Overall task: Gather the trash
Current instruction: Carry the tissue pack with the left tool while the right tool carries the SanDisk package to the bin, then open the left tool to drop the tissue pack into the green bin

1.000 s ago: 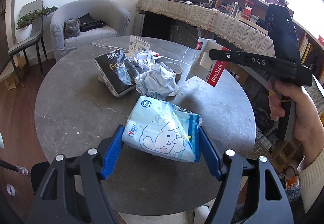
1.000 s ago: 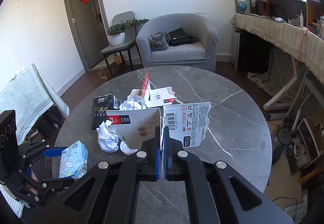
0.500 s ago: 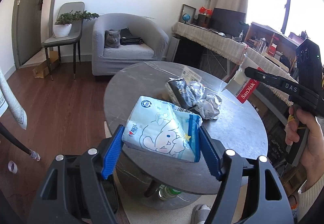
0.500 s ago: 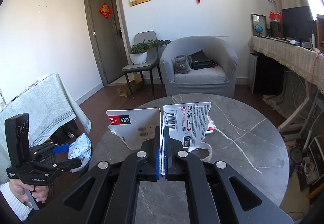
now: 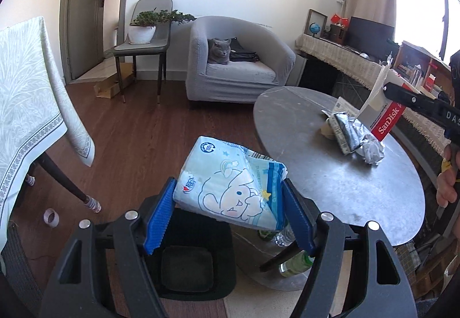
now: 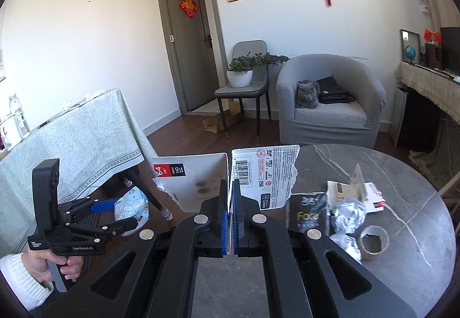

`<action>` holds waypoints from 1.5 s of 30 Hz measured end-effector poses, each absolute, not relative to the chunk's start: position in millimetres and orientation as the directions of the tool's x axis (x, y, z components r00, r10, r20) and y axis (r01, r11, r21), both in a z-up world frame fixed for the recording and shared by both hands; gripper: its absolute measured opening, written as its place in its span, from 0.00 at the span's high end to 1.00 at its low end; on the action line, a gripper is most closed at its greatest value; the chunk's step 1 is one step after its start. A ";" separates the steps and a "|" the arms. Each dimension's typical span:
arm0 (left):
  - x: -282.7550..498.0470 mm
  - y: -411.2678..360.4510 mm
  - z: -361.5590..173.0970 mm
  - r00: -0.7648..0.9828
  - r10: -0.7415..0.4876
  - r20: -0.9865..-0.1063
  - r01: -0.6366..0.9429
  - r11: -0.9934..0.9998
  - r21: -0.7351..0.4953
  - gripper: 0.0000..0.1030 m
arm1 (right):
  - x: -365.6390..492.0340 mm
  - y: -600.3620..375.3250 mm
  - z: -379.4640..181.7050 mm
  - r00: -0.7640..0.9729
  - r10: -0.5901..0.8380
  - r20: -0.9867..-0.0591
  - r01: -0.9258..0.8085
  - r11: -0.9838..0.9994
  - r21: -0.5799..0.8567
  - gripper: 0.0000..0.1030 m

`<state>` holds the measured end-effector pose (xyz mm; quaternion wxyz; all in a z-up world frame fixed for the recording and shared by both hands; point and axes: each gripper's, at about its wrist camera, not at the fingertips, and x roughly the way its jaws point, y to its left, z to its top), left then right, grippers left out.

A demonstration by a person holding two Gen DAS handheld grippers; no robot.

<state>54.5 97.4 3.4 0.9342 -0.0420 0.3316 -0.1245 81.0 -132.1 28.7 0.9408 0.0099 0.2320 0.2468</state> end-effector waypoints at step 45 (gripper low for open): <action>72.0 185.0 -131.2 0.473 -0.207 -0.856 0.108 0.978 -0.177 0.21 | 118.9 51.0 -64.5 0.538 0.499 -0.679 -0.588 0.800 0.123 0.98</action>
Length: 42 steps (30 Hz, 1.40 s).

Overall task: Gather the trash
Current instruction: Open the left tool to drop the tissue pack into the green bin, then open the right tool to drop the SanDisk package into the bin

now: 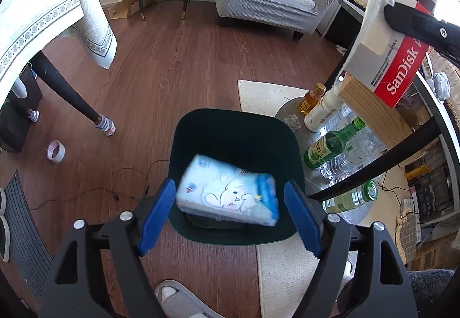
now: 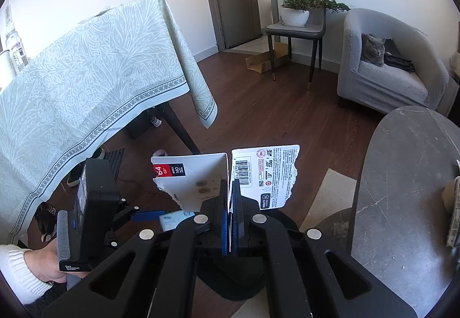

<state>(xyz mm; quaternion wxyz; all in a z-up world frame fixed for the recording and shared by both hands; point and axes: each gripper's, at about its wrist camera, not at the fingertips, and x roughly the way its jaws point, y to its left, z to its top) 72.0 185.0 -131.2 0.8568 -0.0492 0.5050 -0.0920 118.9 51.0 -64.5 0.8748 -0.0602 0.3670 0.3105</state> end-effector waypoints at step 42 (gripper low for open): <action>40.7 254.4 -24.0 0.714 -0.129 -0.688 -0.030 0.977 -0.213 0.48 | 148.5 120.1 -184.5 0.369 0.308 -0.877 -0.573 0.818 0.046 0.98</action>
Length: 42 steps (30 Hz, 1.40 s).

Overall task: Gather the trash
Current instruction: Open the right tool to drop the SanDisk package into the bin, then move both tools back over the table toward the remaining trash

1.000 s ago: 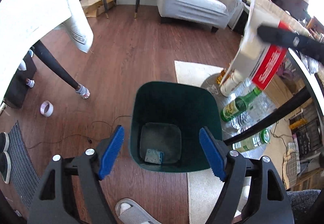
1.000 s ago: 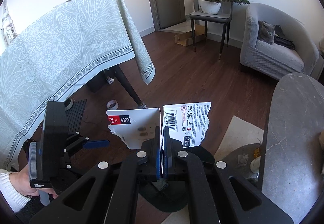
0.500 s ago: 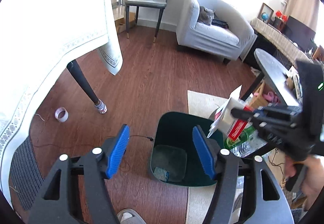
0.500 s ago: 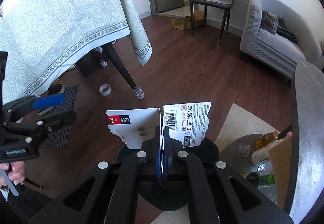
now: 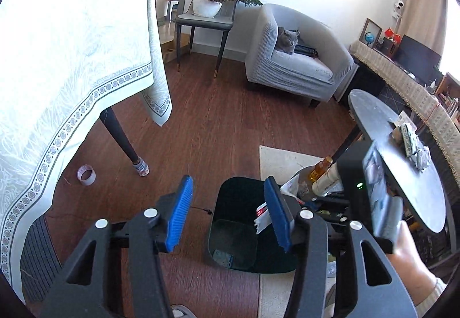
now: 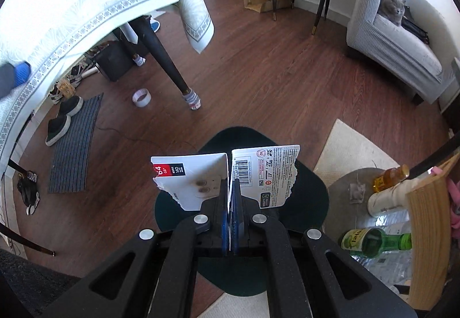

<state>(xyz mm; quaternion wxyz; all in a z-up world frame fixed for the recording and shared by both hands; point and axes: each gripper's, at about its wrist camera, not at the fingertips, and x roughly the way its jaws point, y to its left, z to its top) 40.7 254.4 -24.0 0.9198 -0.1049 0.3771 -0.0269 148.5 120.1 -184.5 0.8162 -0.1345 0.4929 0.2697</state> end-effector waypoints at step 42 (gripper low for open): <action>31.6 221.3 36.7 0.826 -0.110 -0.553 -0.003 0.980 -0.199 0.40 | 122.7 94.4 -122.4 0.449 0.415 -0.791 -0.621 0.781 0.057 0.46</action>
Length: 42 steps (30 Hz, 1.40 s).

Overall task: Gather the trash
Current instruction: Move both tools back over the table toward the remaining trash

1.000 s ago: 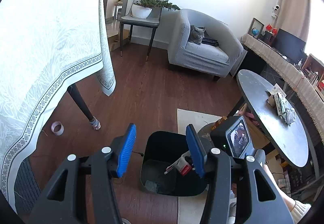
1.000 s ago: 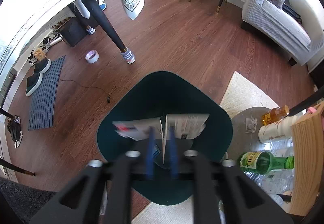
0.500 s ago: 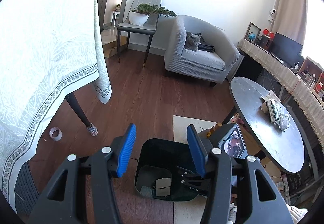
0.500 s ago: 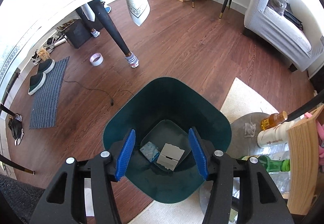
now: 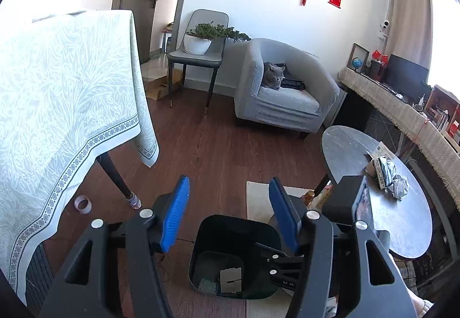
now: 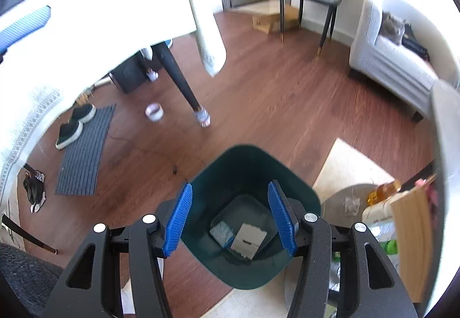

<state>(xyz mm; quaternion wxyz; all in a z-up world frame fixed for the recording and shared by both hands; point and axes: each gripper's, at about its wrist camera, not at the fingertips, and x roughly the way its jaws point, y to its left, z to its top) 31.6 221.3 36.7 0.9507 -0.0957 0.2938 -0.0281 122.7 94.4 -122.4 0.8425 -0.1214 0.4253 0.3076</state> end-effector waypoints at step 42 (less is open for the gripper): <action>62.3 47.0 29.9 0.780 -0.350 -0.519 0.242 0.933 -0.266 0.26 | 88.3 -159.7 -18.7 0.797 0.250 -0.550 -0.292 0.956 0.011 0.42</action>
